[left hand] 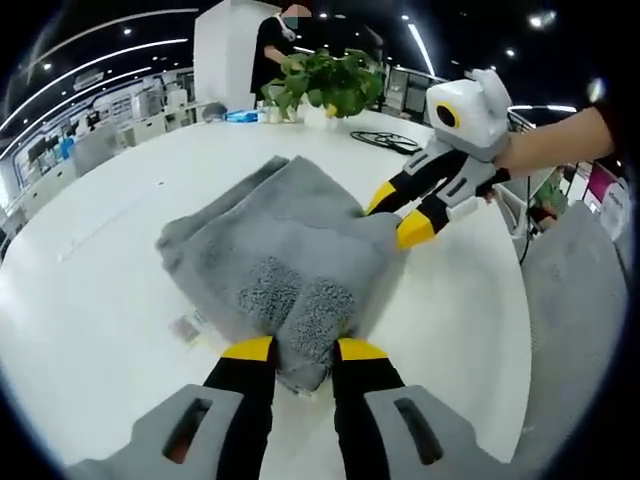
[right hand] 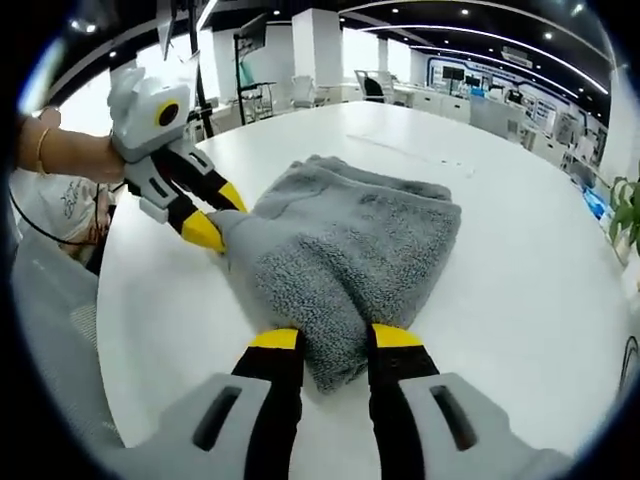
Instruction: Fold the towel on the table until its edges align and the towel forms a compact rectangular stack.
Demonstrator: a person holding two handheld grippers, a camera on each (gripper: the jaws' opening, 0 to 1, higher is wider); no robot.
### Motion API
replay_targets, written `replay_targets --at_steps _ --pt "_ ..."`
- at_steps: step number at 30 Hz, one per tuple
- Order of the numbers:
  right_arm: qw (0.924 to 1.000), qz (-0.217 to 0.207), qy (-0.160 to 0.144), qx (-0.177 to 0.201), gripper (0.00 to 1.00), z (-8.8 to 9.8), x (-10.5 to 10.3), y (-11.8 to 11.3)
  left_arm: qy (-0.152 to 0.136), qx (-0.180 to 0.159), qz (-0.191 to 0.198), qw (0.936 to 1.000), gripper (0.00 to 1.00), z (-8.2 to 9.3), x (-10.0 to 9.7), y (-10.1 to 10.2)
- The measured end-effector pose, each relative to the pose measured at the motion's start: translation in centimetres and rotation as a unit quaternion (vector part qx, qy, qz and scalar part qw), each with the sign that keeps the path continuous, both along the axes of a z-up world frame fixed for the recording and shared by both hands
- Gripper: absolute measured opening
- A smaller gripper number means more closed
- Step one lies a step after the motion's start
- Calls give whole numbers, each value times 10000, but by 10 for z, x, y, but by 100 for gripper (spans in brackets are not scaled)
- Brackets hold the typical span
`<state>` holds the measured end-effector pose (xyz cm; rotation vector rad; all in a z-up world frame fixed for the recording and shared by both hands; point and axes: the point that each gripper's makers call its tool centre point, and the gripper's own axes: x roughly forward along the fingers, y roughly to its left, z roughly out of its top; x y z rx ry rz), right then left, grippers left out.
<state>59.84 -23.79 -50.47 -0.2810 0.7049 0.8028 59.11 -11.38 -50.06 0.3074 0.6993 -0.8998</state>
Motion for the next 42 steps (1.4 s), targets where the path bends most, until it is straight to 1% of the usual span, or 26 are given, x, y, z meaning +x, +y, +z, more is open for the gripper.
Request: replay_targets --at_steps 6,9,14,15,24,25,27,29,31,36,37,39,41,42 --pt "9999 -107 -25 -42 23 0 9 1 -41 83 -43 9999 22 -1 10 1" --pt "9999 -100 -18 -84 23 0 12 1 -8 98 -38 9999 22 -5 17 4" --pt "9999 -83 -22 -139 24 0 13 0 -95 201 -51 9997 24 0 14 1" --pt "9998 -79 -26 -164 24 1 12 0 -127 208 -43 9997 24 -3 16 4" --pt "9996 -170 -34 -204 28 6 7 0 -348 228 261 9988 33 10 13 10" --pt "9997 -179 -34 -190 28 8 6 1 -376 217 292 9986 34 16 11 10" --pt "9997 -225 -35 -128 30 12 4 1 -400 219 324 9984 34 16 10 12" --pt "9995 -315 -60 -41 30 18 1 -1 -430 217 356 9982 35 23 5 13" --pt "9992 -391 -61 44 30 22 -2 -4 -462 141 491 9976 35 25 3 18" --pt "9990 -422 -157 52 27 35 -13 -10 -469 57 693 9965 35 33 -10 27" --pt "9989 -433 -176 83 27 38 -15 -11 -446 -30 820 9956 35 34 -11 31" --pt "9987 -443 -218 139 28 43 -21 -12 -460 -208 999 9937 35 45 -17 31" --pt "9987 -419 -269 119 29 47 -27 -13 -468 -323 1137 9919 36 51 -20 35" --pt "9986 -423 -282 119 30 47 -27 -14 -481 -361 1181 9912 38 54 -21 37"
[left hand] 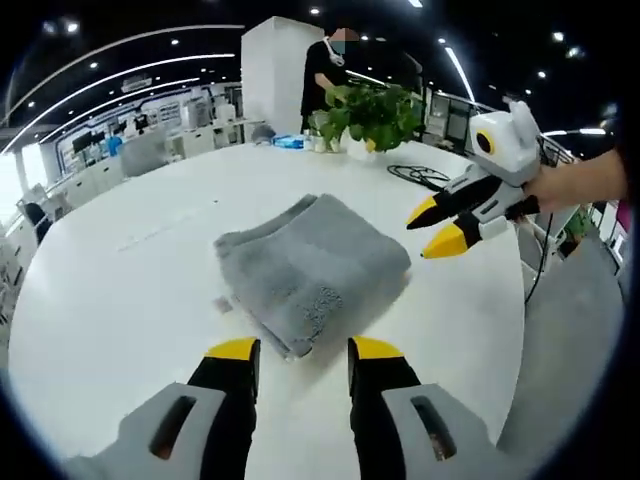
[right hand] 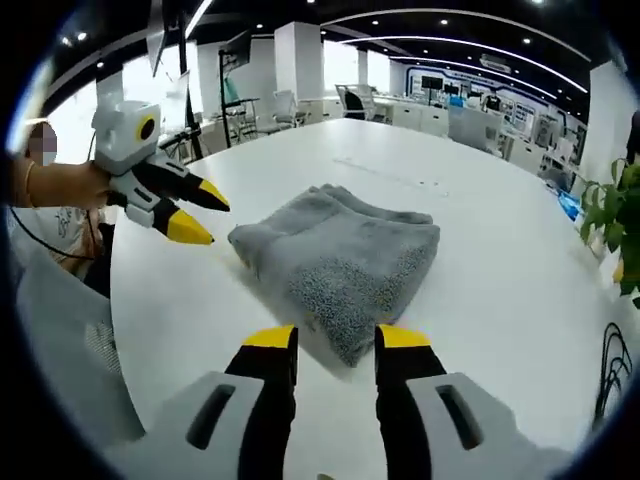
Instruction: Fold the towel on the table until its edges align and the towel forms a compact rectangular stack.
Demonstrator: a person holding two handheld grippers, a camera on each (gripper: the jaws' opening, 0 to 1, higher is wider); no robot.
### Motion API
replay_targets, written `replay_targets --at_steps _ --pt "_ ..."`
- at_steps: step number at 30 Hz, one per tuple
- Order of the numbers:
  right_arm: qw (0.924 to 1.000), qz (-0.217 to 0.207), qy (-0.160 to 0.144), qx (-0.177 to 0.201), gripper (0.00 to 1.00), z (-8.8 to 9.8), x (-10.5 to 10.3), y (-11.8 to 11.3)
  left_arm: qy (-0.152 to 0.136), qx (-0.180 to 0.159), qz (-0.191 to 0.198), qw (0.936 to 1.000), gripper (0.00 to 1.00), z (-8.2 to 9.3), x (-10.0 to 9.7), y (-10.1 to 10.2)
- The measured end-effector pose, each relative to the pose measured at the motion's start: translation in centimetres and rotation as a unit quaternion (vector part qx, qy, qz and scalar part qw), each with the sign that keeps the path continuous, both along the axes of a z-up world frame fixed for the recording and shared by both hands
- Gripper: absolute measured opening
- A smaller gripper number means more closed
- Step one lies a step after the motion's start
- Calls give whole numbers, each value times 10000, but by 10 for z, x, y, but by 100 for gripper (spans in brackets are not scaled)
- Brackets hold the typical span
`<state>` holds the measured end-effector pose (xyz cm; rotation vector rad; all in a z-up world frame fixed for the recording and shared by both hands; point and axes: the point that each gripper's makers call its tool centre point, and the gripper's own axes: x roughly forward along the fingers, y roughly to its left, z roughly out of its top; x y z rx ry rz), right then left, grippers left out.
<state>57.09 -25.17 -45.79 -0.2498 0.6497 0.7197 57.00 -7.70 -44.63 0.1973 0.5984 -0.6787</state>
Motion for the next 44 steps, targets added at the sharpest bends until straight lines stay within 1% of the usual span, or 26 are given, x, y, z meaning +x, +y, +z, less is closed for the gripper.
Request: replay_targets --at_steps 3,4,7,10,13,14,16,18,20,21,22,23,24,25,28,30,31,35,38,41,42,44 --pt "9999 -66 -75 59 30 10 -10 -5 -54 -187 160 9997 41 8 -4 9" --pt "9999 -85 -99 74 31 12 -12 -6 -67 -270 222 9994 42 14 -10 9" --pt "9996 -196 -168 133 32 23 -25 -13 -92 -361 310 9988 46 22 -23 13" --pt "9994 -242 -195 173 33 29 -39 -17 -135 -408 417 9982 49 26 -38 21" --pt "9990 -333 -233 186 34 30 -47 -22 -118 -522 541 9971 51 27 -47 27" --pt "9987 -387 -245 214 35 35 -52 -24 -130 -593 595 9964 52 28 -49 28" --pt "9984 -440 -258 239 36 37 -59 -27 -178 -662 642 9956 54 32 -55 31" --pt "9983 -445 -293 245 37 42 -66 -28 -256 -679 679 9950 58 37 -62 32" --pt "9979 -485 -337 271 38 44 -71 -32 -382 -693 865 9931 62 42 -64 37" --pt "9974 -545 -374 300 39 47 -74 -35 -564 -677 1100 9900 64 49 -64 43" --pt "9967 -614 -409 335 40 49 -76 -37 -659 -744 1219 9876 66 54 -67 45" --pt "9956 -717 -450 399 41 53 -79 -39 -698 -898 1363 9841 67 59 -69 46" --pt "9951 -758 -453 436 42 55 -82 -39 -732 -989 1410 9823 69 64 -73 44" --pt "9945 -803 -449 500 44 59 -87 -40 -743 -1036 1379 9822 69 67 -77 41" --pt "9940 -820 -472 548 49 66 -98 -38 -752 -1074 1328 9824 71 67 -83 42" --pt "9934 -866 -481 573 50 67 -103 -40 -770 -1049 1288 9831 72 68 -87 41" --pt "9930 -897 -482 592 52 67 -107 -41 -786 -1049 1263 9833 73 70 -91 38" --pt "9921 -982 -458 626 55 68 -120 -43 -850 -1097 1194 9831 76 71 -96 38" --pt "9907 -1102 -449 663 56 66 -122 -46 -838 -1113 1163 9834 77 67 -98 39" --pt "9901 -1131 -437 701 56 66 -127 -46 -873 -1184 1146 9825 78 74 -105 34" --pt "9901 -1130 -435 707 57 66 -129 -45 -927 -1287 1153 9806 78 76 -105 34" --pt "9889 -1157 -447 823 57 69 -128 -44 -955 -1353 1161 9793 78 78 -105 36"
